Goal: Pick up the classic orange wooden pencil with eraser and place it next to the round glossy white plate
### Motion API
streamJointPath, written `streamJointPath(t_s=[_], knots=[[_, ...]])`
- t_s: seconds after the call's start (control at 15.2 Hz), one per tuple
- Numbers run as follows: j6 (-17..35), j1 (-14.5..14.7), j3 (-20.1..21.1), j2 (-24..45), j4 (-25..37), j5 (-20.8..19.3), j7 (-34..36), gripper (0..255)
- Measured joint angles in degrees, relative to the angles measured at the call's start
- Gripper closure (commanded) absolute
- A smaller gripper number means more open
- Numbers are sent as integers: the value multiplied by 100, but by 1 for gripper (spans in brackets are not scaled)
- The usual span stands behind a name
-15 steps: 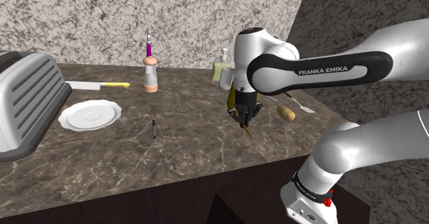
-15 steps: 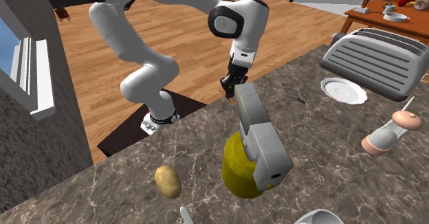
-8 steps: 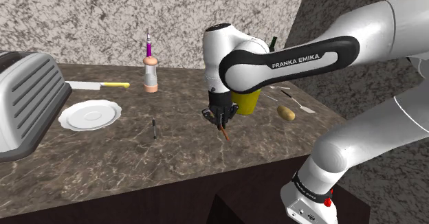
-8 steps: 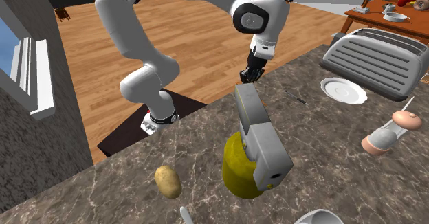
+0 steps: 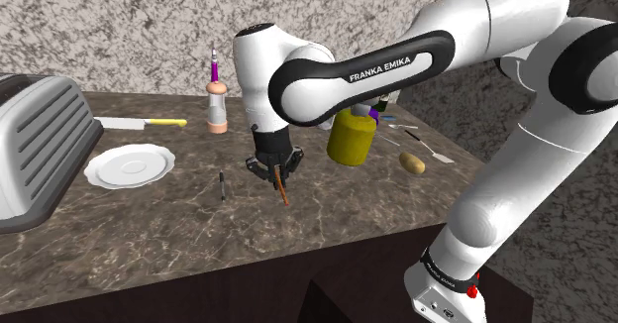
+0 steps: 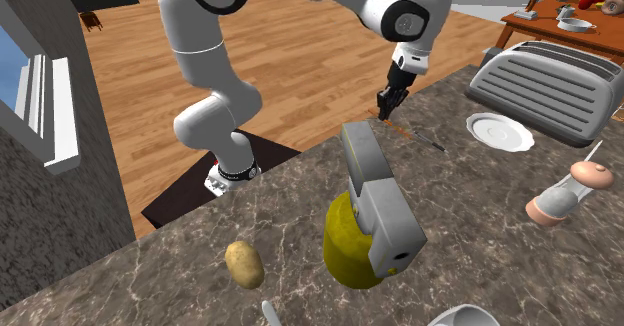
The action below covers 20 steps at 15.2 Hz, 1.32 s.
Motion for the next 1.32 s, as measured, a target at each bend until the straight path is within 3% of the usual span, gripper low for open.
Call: streamJointPath(t_s=[0.33, 0.66, 0.92, 1.32], knots=[[-520, 601, 125, 1642, 1461, -1105, 1057, 255], [-1196, 1641, -153, 2993, 3092, -1881, 1632, 255], [-1853, 2626, -496, 4088, 4784, -2389, 1753, 255], [-1582, 2693, -575, 4306, 4682, -2498, 1841, 255]])
